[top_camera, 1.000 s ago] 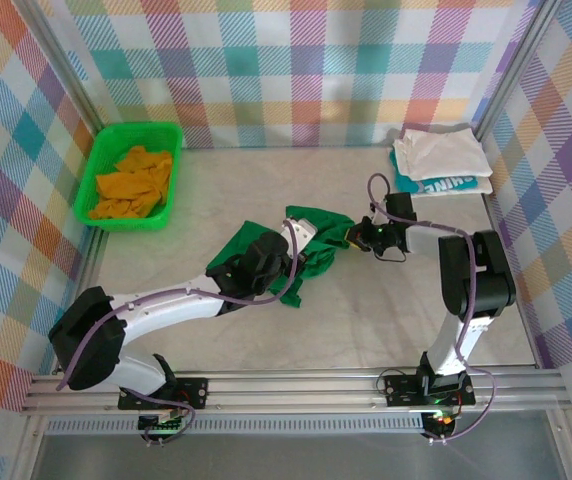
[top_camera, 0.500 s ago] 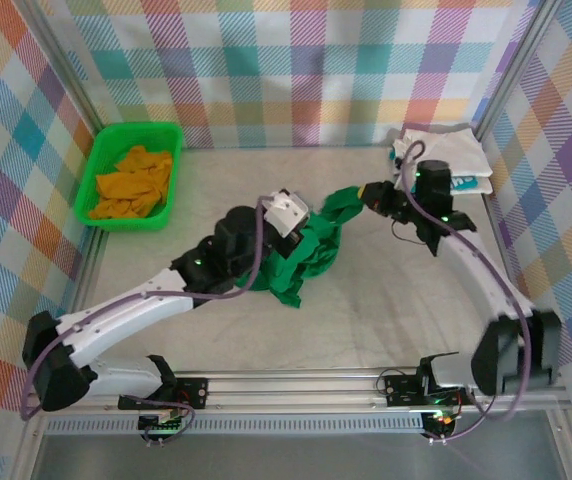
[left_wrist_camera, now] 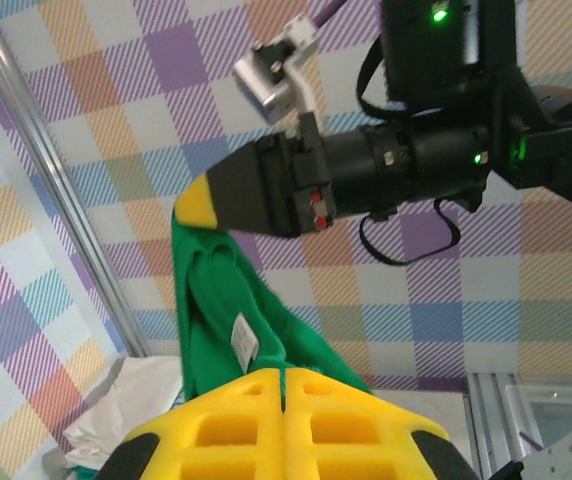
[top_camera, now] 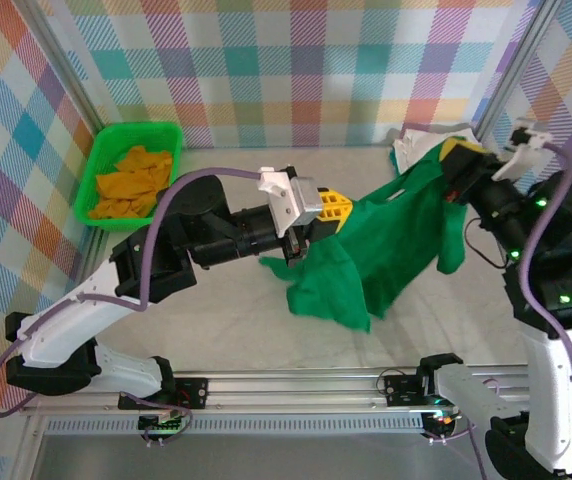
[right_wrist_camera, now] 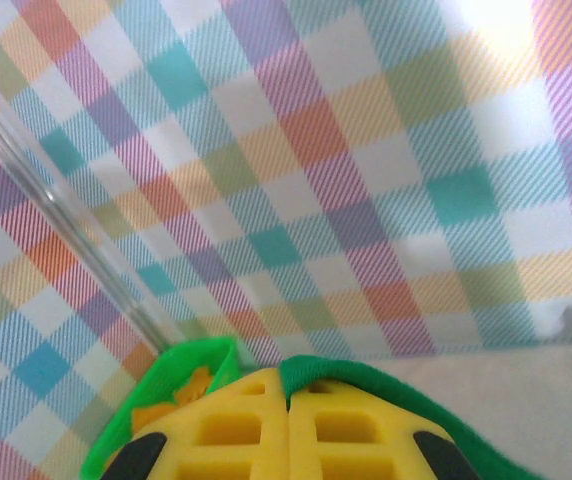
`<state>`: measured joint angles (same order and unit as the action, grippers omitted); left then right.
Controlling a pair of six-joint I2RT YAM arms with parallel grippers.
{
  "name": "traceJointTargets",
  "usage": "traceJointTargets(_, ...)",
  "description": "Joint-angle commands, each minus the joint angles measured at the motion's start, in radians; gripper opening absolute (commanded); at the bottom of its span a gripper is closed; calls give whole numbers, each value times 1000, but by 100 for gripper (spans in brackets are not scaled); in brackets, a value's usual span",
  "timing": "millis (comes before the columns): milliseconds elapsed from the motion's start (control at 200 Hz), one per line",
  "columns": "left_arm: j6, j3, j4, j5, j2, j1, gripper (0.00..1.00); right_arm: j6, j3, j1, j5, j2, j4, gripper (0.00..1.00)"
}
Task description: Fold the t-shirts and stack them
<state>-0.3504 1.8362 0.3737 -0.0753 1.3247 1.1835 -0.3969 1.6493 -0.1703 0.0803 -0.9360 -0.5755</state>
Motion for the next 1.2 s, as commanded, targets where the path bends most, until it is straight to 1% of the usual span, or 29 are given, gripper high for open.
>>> traceJointTargets(0, 23, 65, 90, 117, 16, -6, 0, 89, 158, 3, -46, -111, -72, 0)
traceJointTargets(35, 41, 71, 100, 147, 15, -36, 0, 88, 209, 3, -7, -170, -67, 0)
traceJointTargets(75, 86, 78, 120, 160, 12, -96, 0, 80, 268, 3, 33, -239, -62, 0)
traceJointTargets(155, 189, 51, 143, 103, -7, -266, 0, 64, 406, -1, 90, -406, -56, 0)
traceJointTargets(165, 198, 37, 143, 100, -10, -271, 0, 61, 422, -3, 98, -432, -55, 0)
traceJointTargets(270, 290, -83, 145, 22, -31, -494, 0, 69, 648, -52, 136, -687, -58, 0)
traceJointTargets(350, 354, -256, 81, -78, -61, -627, 0, 70, 879, -104, 159, -938, -117, 0)
traceJointTargets(445, 421, -508, -18, -139, -104, -736, 0, 50, 1134, -166, 197, -1237, -157, 0)
traceJointTargets(490, 432, -628, -66, -151, -122, -774, 0, 37, 1187, -194, 205, -1355, -133, 0)
traceJointTargets(550, 450, -785, -87, -151, -131, -834, 0, -5, 1178, -219, 241, -1466, -36, 0)
traceJointTargets(565, 453, -819, -120, -153, -132, -853, 0, -19, 1172, -223, 252, -1496, -11, 7)
traceJointTargets(585, 455, -859, -130, -153, -133, -876, 0, -46, 1173, -226, 265, -1530, 17, 19)
traceJointTargets(600, 456, -889, -135, -148, -134, -892, 3, -65, 1177, -228, 275, -1552, 33, 25)
traceJointTargets(615, 456, -915, -140, -137, -134, -904, 10, -81, 1186, -228, 284, -1574, 44, 30)
traceJointTargets(650, 456, -965, -149, -107, -138, -935, 30, -102, 1219, -228, 303, -1612, 52, 32)
traceJointTargets(670, 455, -984, -149, -89, -146, -947, 38, -102, 1239, -230, 301, -1626, 43, 33)
traceJointTargets(715, 447, -1003, -136, -47, -166, -968, 44, -82, 1259, -230, 274, -1624, 16, 37)
traceJointTargets(740, 439, -1006, -126, -16, -181, -972, 49, -60, 1248, -230, 259, -1608, 5, 41)
traceJointTargets(765, 434, -1005, -119, 18, -197, -972, 60, -37, 1229, -229, 245, -1585, -5, 45)
traceJointTargets(790, 433, -1006, -116, 52, -214, -972, 74, -16, 1201, -228, 232, -1549, -18, 48)
traceJointTargets(805, 433, -1005, -116, 69, -224, -972, 77, -4, 1182, -227, 226, -1527, -25, 49)
traceJointTargets(910, 418, -997, -111, 73, -241, -972, 81, 64, 990, -221, 194, -1344, -91, 52)
traceJointTargets(960, 425, -985, -73, 33, -212, -972, 81, 87, 854, -219, 179, -1241, -118, 53)
traceJointTargets(1020, 444, -988, -64, -35, -164, -972, 83, 90, 629, -219, 164, -1099, -83, 54)
traceJointTargets(1025, 446, -990, -66, -40, -160, -972, 84, 87, 570, -219, 162, -1072, -66, 55)
traceJointTargets(1075, 458, -1012, -87, -98, -125, -972, 86, 65, 333, -214, 156, -941, 29, 55)
traceJointTargets(1080, 457, -1014, -104, -106, -123, -972, 86, 58, 282, -212, 157, -913, 51, 55)
traceJointTargets(1120, 449, -1021, -148, -147, -93, -966, 90, 28, 97, -200, 159, -808, 129, 56)
traceJointTargets(1195, 367, -961, -149, -123, -21, -913, 92, -24, -145, -166, 149, -668, 194, 56)
